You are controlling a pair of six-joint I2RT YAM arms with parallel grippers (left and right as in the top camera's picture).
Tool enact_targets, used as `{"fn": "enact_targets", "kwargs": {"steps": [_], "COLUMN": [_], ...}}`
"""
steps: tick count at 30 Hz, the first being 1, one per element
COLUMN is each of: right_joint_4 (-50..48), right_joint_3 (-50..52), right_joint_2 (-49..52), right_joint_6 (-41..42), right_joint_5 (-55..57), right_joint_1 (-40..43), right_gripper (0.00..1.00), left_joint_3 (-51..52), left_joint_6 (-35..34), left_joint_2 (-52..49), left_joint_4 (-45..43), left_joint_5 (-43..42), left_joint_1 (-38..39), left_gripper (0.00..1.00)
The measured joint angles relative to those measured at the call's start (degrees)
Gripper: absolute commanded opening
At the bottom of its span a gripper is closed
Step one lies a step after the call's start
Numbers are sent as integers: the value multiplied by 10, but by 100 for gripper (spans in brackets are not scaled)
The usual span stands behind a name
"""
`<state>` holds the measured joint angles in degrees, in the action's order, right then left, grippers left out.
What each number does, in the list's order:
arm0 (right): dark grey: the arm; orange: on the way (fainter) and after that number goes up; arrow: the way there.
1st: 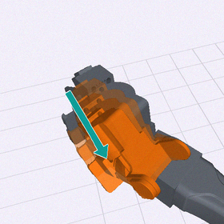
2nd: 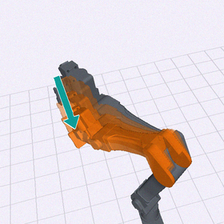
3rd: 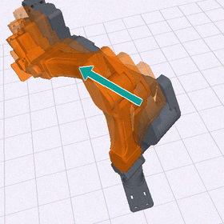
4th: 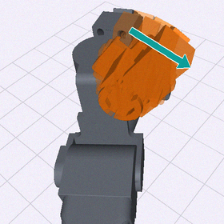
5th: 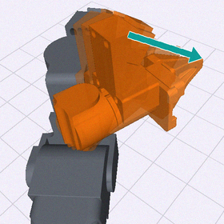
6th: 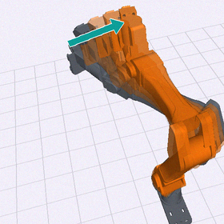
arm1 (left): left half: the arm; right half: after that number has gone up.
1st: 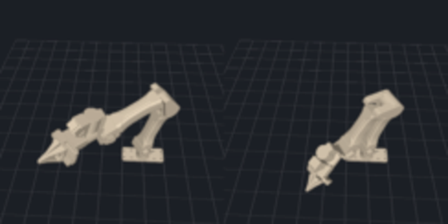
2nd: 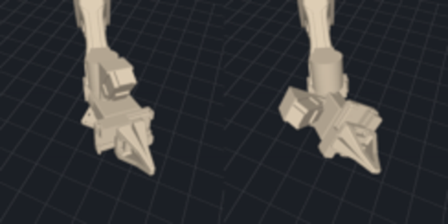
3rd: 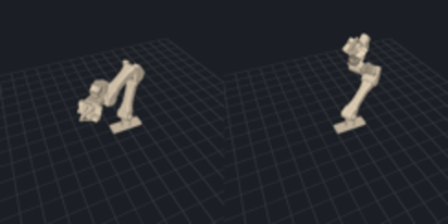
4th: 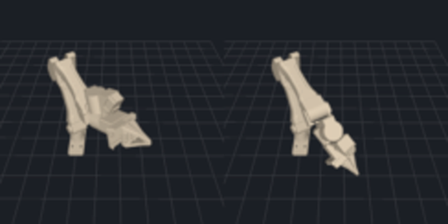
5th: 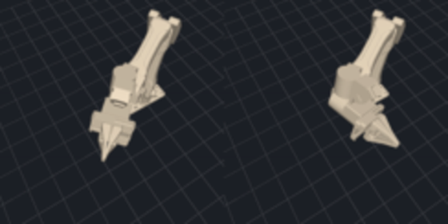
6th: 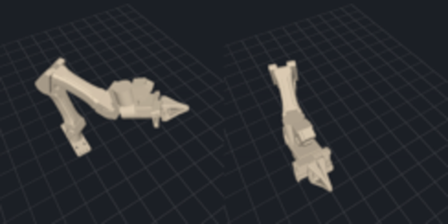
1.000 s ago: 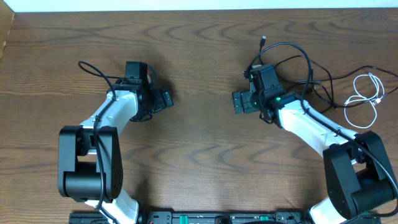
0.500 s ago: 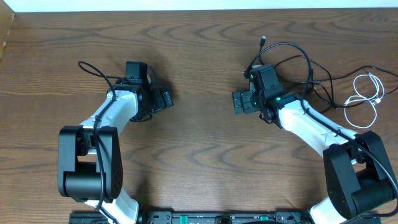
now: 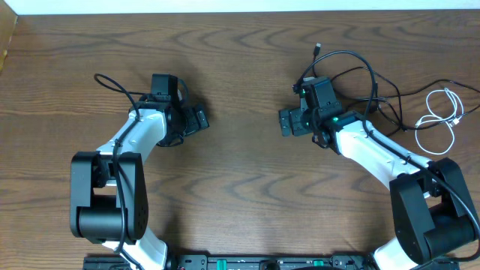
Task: Untangle cables
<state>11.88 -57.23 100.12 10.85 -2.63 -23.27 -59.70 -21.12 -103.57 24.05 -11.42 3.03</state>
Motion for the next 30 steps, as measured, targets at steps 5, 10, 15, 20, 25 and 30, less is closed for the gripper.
{"fn": "enact_targets", "kwargs": {"steps": [5, 10, 15, 20, 25, 30], "right_joint_4": [-2, -2, -2, -2, -2, -2], "right_joint_3": [0, 0, 0, 0, 0, 0], "right_joint_2": [0, 0, 0, 0, 0, 0], "right_joint_6": [0, 0, 0, 0, 0, 0], "right_joint_5": [-13, -12, -10, -10, -10, -10], "right_joint_1": [0, 0, 0, 0, 0, 0], "right_gripper": [99, 99, 99, 99, 99, 99], "left_joint_3": [0, 0, 0, 0, 0, 0], "left_joint_6": [0, 0, 0, 0, 0, 0], "left_joint_2": [0, 0, 0, 0, 0, 0], "left_joint_4": [0, 0, 0, 0, 0, 0], "left_joint_5": [0, 0, 0, 0, 0, 0], "left_joint_1": [0, 0, 0, 0, 0, 0], "left_gripper": [98, 98, 98, 98, 98, 98]}}
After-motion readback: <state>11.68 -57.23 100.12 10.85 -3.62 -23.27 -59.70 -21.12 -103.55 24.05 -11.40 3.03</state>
